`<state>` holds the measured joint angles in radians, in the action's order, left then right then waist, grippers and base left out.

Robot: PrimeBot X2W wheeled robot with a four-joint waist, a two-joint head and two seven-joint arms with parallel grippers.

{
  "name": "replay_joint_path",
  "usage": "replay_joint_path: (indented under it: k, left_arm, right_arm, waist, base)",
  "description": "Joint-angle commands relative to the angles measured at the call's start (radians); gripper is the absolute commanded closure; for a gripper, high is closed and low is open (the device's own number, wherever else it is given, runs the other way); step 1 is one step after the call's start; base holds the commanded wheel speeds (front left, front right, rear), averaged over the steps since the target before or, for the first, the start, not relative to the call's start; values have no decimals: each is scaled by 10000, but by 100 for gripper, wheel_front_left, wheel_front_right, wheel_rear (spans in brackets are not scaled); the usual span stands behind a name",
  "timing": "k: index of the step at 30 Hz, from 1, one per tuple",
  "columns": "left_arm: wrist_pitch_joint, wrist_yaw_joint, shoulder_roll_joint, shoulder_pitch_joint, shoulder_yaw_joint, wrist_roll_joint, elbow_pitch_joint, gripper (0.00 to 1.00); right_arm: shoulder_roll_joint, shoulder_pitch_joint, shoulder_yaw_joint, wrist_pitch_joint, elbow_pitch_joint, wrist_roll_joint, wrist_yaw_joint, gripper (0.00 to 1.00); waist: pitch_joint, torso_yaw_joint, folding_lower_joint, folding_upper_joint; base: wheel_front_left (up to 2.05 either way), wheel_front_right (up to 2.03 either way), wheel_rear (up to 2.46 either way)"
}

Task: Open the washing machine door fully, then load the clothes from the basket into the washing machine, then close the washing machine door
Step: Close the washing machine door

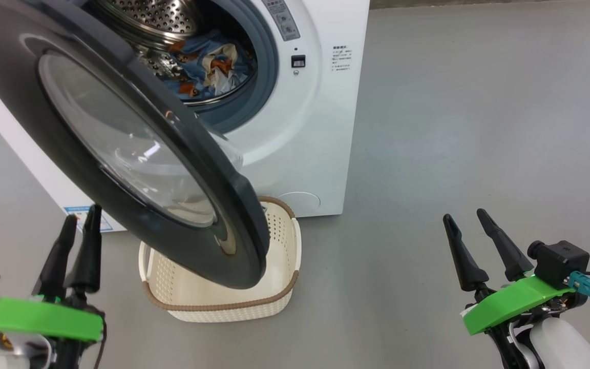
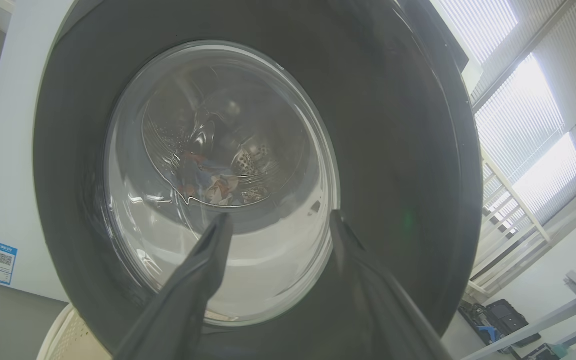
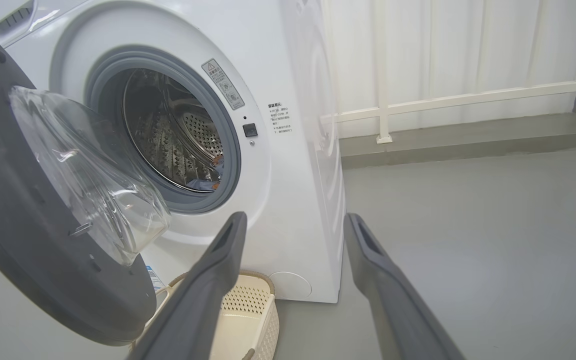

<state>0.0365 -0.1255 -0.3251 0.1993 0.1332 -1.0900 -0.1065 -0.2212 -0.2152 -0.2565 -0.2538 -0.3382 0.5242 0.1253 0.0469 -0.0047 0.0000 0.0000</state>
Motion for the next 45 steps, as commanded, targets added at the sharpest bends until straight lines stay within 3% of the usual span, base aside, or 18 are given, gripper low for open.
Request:
replay_joint_path:
  k: [1,5,11,24,33,45]
  left_arm:
    - [311,-50,-453,168,-236,227,106,0]
    - [1568,-51,-909,4,411,897,-462,0]
    - [2224,-51,-1218,-27,655,2327,-1334,0]
    - [2250,-51,58,-615,-734,5030,-1083,0]
    - [2251,-51,523,-763,-1034,5602,-919,0]
    - [2252,-52,618,-797,-1071,5664,-957,0]
  right_arm:
    - [-148,33,-180,-80,265,-104,54,0]
    - [-192,57,-211,-80,293,-100,54,0]
    - [-229,111,-191,-80,328,-112,54,0]
    - [-356,114,-229,-80,368,-149,54,0]
    - [-415,121,-257,-80,403,-161,54,0]
    - [-396,95,-288,-80,369,-153,54,0]
  waist:
    - [-14,-27,0,0]
    - [-31,-137,0,0]
    - [-43,-297,0,0]
    - [-126,-345,0,0]
    - [-124,-300,0,0]
    - [-89,-307,0,0]
  base:
    - [0,0,0]
    - [0,0,0]
    - [0,0,0]
    - [0,0,0]
    - [0,0,0]
    - [0,0,0]
